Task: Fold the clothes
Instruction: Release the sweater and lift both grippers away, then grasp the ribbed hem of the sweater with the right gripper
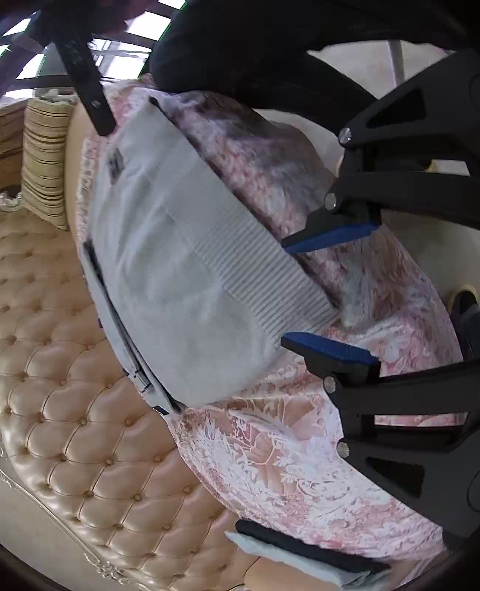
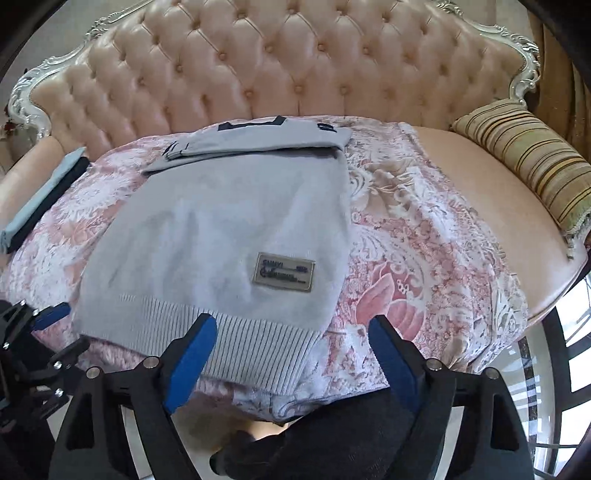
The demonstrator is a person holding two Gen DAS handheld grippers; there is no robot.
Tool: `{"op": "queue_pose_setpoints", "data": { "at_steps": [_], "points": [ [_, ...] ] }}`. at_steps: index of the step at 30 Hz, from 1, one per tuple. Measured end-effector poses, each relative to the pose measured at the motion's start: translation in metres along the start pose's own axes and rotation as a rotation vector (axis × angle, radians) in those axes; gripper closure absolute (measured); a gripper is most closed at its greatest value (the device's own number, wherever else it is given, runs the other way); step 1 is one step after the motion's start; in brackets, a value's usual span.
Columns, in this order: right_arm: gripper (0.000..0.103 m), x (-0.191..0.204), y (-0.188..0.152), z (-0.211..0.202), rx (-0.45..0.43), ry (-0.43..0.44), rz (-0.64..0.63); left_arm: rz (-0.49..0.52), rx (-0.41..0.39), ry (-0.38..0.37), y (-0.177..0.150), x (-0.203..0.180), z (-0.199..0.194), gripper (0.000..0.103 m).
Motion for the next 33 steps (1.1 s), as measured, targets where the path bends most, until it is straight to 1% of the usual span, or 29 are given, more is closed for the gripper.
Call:
{"op": "queue_pose_setpoints", "data": {
  "at_steps": [2, 3, 4, 7, 9, 13, 14, 15, 16, 17, 18, 19, 21, 22, 23, 28, 33],
  "points": [
    [0.018, -0.002, -0.001, 0.004, 0.005, 0.001, 0.003, -0.02, 0.006, -0.02, -0.001, 0.003, 0.002, 0.055],
    [0.018, -0.002, -0.002, 0.006, 0.008, -0.006, 0.005, -0.049, -0.003, -0.043, -0.001, 0.005, 0.001, 0.062],
    [0.017, -0.001, -0.002, 0.008, 0.012, 0.0, 0.008, -0.075, -0.013, -0.06, 0.0, 0.007, -0.001, 0.065],
    [0.017, 0.003, 0.001, 0.012, 0.018, 0.044, 0.04, -0.127, -0.035, -0.098, 0.002, 0.013, -0.003, 0.065],
    [0.017, 0.007, 0.0, 0.019, 0.058, 0.077, 0.072, -0.173, -0.043, -0.149, 0.001, 0.015, -0.004, 0.065],
    [0.017, 0.002, -0.003, 0.032, 0.119, 0.056, 0.107, -0.241, -0.07, -0.179, -0.002, 0.025, -0.012, 0.065],
    [0.021, 0.001, -0.005, 0.035, 0.141, 0.061, 0.117, -0.268, -0.074, -0.187, -0.004, 0.028, -0.013, 0.065],
    [0.028, 0.0, -0.006, 0.039, 0.164, 0.067, 0.126, -0.301, -0.075, -0.2, -0.006, 0.032, -0.012, 0.065],
    [0.05, -0.001, -0.008, 0.041, 0.171, 0.053, 0.123, -0.33, -0.069, -0.207, -0.009, 0.034, -0.01, 0.065],
    [0.058, -0.002, -0.01, 0.042, 0.176, 0.035, 0.117, -0.353, -0.061, -0.213, -0.011, 0.037, -0.008, 0.065],
    [0.066, -0.001, -0.009, 0.04, 0.174, 0.04, 0.111, -0.367, -0.05, -0.215, -0.012, 0.038, -0.006, 0.065],
    [0.08, 0.001, -0.009, 0.039, 0.171, 0.049, 0.105, -0.382, -0.039, -0.217, -0.014, 0.04, -0.003, 0.065],
    [0.084, 0.003, -0.007, 0.036, 0.162, 0.058, 0.09, -0.407, -0.019, -0.222, -0.018, 0.042, 0.001, 0.065],
    [0.089, 0.004, -0.006, 0.033, 0.157, 0.056, 0.081, -0.413, -0.012, -0.226, -0.019, 0.041, 0.002, 0.065],
    [0.091, 0.004, -0.006, 0.031, 0.155, 0.055, 0.08, -0.416, -0.005, -0.228, -0.019, 0.041, 0.003, 0.065],
    [0.091, 0.004, -0.004, 0.021, 0.146, 0.055, 0.077, -0.411, 0.022, -0.223, -0.02, 0.04, 0.005, 0.065],
    [0.09, 0.003, -0.002, 0.016, 0.146, 0.052, 0.082, -0.409, 0.029, -0.222, -0.019, 0.04, 0.005, 0.067]
  ]
}}
Point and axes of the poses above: each gripper's, at about its wrist camera, not at the fingertips, and z roughly the way its jaws point, x to its left, y to its top, the point moved 7 cm from there along z, roughly the way its jaws point, and after that the axes turned 15 degrees about -y, right-handed, at the moved point
